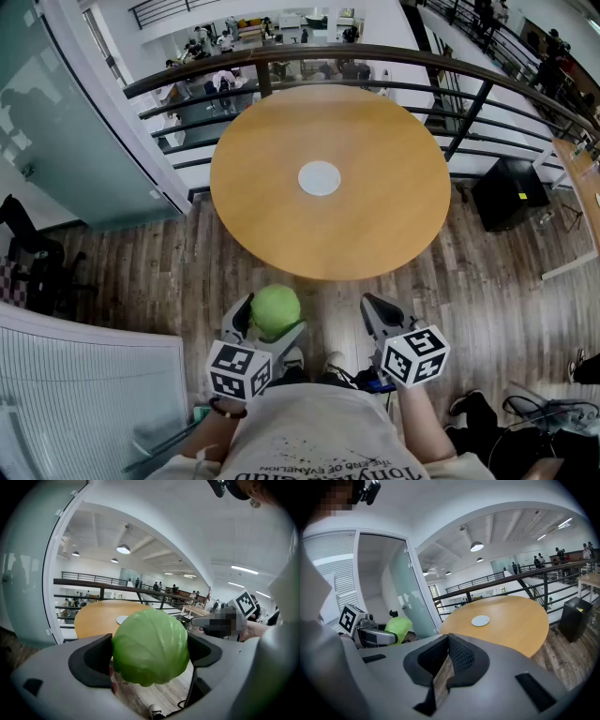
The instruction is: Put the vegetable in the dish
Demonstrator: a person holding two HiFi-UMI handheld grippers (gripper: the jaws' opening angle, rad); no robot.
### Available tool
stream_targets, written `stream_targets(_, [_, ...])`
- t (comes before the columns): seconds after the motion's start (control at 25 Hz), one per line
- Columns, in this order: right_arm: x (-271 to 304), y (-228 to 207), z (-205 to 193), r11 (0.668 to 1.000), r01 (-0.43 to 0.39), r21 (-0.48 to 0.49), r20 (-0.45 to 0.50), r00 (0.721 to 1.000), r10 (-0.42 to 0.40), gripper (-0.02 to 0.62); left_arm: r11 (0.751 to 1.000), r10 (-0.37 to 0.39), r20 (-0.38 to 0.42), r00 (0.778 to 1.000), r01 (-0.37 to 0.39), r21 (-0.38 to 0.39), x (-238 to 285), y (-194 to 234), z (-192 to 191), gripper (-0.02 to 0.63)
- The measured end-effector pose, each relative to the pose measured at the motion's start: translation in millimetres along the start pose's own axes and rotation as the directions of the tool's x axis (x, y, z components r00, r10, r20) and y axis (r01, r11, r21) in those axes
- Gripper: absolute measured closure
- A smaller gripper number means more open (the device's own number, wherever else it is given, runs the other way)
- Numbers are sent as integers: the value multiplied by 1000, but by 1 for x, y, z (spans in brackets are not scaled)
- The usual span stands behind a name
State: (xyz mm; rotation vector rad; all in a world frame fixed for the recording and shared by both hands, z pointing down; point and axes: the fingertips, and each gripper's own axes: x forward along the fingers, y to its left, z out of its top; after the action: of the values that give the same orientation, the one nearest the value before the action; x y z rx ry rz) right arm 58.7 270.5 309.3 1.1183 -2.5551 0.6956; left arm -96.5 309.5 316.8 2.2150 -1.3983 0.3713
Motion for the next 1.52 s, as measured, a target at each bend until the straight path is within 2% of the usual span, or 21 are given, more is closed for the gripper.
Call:
stream_targets(0.36, [4, 2, -4, 1000, -4, 1, -10, 1000, 4, 571, 1000, -12, -6, 1000, 12, -2, 1, 2, -3, 118])
stream_targets(0.68, [12, -8, 0, 997, 69, 19, 18, 997, -69, 571, 999, -37, -9, 999, 37, 11, 4, 18, -1, 118])
stream_targets(1.12, [27, 7, 10, 987, 157, 32, 48, 986, -159, 571, 993, -107, -5, 994, 107, 49, -6, 50, 5, 118])
stream_targets(1.32, [30, -1, 2, 985, 168, 46, 37, 985, -169, 571, 992, -118, -10, 993, 118, 53, 6, 53, 7, 118])
stream_targets(1.52, [59, -22, 9, 983, 175, 58, 23, 984, -177, 571, 992, -117, -9, 993, 118, 49, 34, 74, 23, 118])
